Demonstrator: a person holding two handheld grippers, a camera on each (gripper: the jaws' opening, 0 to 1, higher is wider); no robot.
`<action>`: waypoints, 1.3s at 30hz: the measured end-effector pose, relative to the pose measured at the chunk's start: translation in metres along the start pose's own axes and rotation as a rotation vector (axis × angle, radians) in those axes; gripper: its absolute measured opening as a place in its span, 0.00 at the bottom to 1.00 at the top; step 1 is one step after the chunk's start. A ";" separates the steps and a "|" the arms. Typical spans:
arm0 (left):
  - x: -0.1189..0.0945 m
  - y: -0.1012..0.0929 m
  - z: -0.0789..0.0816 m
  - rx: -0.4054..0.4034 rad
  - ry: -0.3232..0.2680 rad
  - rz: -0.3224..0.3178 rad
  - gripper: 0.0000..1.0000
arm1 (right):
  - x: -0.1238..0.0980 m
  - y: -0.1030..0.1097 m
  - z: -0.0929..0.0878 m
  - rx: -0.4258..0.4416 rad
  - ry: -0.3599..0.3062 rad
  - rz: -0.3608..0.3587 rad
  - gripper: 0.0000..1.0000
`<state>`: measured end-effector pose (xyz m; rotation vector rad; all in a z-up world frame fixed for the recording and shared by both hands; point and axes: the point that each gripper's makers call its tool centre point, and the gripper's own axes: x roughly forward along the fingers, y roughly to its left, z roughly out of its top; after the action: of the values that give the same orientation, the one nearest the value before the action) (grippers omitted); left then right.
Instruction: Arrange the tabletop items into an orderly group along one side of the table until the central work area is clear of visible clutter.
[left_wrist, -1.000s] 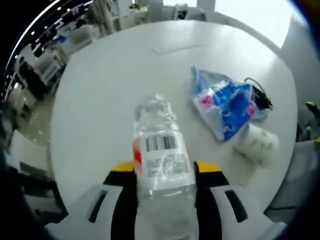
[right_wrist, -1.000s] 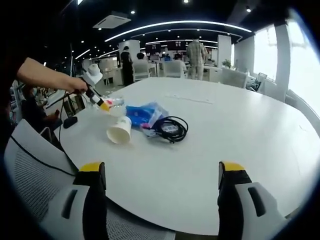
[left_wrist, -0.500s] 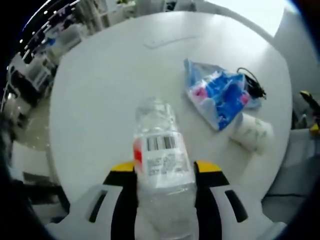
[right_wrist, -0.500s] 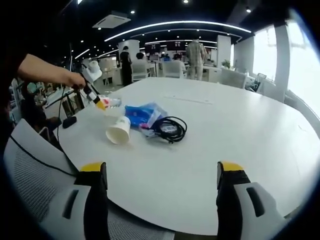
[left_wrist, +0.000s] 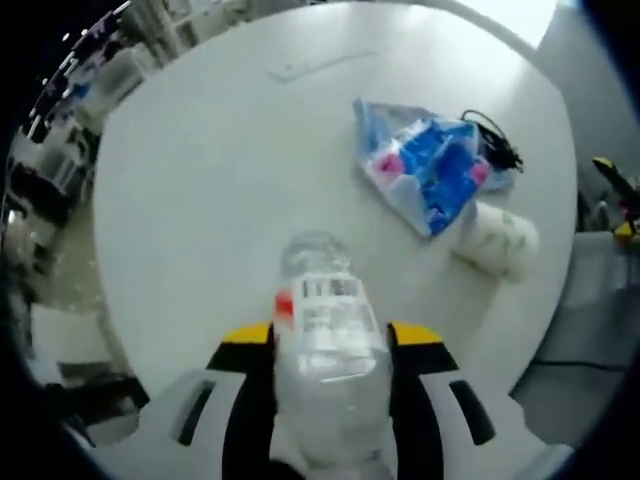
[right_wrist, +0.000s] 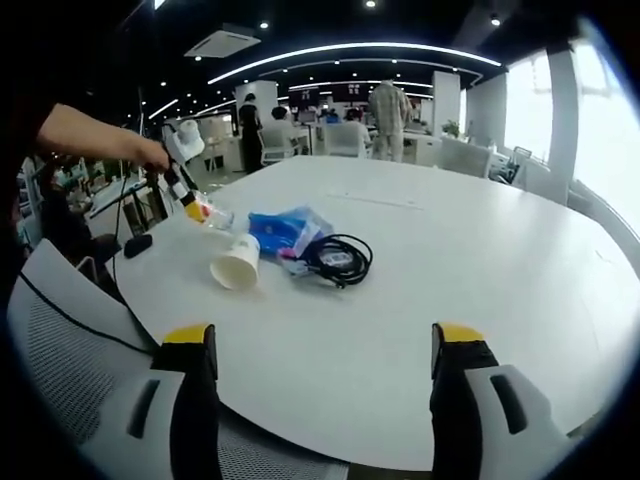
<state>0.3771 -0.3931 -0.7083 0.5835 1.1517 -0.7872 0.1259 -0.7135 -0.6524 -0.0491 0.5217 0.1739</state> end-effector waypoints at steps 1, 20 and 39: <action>0.000 0.000 0.000 0.001 0.005 -0.001 0.39 | 0.000 0.000 0.000 0.000 0.000 -0.001 0.88; -0.007 -0.006 -0.007 0.075 0.151 -0.055 0.40 | -0.001 -0.003 -0.001 0.001 0.005 -0.011 0.85; -0.016 -0.026 -0.019 0.120 0.355 -0.148 0.41 | -0.001 -0.004 -0.002 -0.002 0.012 -0.017 0.84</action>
<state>0.3428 -0.3905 -0.6996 0.7653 1.4932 -0.9066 0.1245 -0.7177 -0.6538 -0.0566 0.5330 0.1578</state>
